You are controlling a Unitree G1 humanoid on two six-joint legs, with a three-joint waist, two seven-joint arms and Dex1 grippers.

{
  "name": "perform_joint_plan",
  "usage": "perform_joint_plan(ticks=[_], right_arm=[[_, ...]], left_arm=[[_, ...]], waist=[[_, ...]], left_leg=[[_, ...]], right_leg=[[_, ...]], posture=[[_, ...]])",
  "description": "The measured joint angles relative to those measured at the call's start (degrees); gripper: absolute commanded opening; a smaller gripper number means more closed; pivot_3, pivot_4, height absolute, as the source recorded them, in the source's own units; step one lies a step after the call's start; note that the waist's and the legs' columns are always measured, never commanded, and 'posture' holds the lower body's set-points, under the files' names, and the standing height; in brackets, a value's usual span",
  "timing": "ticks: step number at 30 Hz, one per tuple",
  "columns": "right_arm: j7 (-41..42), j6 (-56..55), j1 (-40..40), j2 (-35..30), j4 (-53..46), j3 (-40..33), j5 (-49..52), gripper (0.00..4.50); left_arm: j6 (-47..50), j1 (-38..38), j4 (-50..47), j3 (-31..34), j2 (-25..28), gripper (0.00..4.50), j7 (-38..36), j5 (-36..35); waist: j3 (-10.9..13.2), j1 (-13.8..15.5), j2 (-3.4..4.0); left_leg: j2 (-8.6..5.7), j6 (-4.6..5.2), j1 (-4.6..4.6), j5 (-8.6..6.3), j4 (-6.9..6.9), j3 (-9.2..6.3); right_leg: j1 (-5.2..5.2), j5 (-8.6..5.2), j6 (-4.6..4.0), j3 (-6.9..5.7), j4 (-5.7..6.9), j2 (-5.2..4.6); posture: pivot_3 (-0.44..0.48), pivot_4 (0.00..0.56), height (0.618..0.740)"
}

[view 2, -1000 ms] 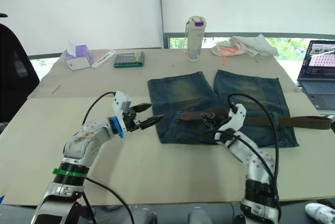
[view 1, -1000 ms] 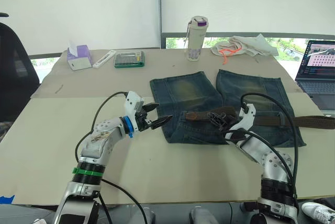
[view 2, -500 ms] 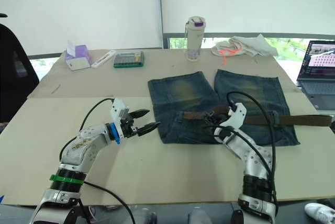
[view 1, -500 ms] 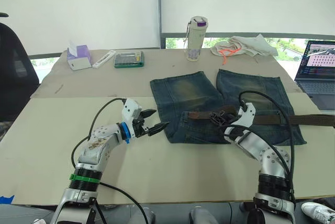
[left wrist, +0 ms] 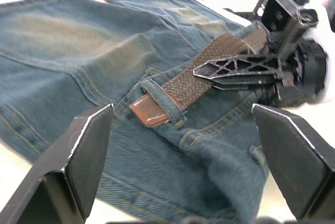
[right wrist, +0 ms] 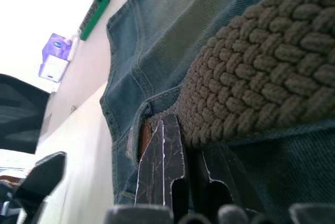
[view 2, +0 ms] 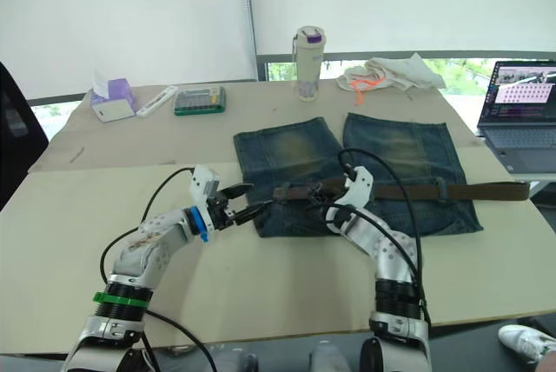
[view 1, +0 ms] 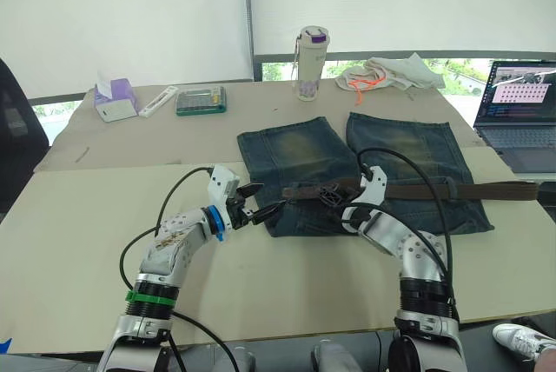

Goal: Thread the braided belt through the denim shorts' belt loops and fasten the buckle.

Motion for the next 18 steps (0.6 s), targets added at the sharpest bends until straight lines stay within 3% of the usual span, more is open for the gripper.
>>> perform_joint_plan(ticks=[8,18], right_arm=[[6.09,-1.27,-1.11,4.97,1.75,-1.60,3.98,0.00],[7.14,-2.95,-2.61,2.95,4.28,5.38,-7.56,0.00]], left_arm=[[8.86,-1.30,3.00,8.05,-7.36,4.48,7.53,-9.10],[10.15,-1.33,5.50,11.16,-8.08,4.48,11.32,-9.52]], waist=[[0.00,0.32,0.00],[0.00,0.34,0.00]], left_leg=[[-0.01,0.00,-0.02,0.00,0.02,-0.02],[-0.10,-0.01,0.01,0.00,-0.01,-0.01]], right_leg=[[-0.02,0.00,0.00,-0.01,0.02,-0.12],[-0.06,0.01,-0.01,-0.02,0.05,-0.09]], posture=[[0.000,0.150,0.740],[0.000,0.150,0.740]])
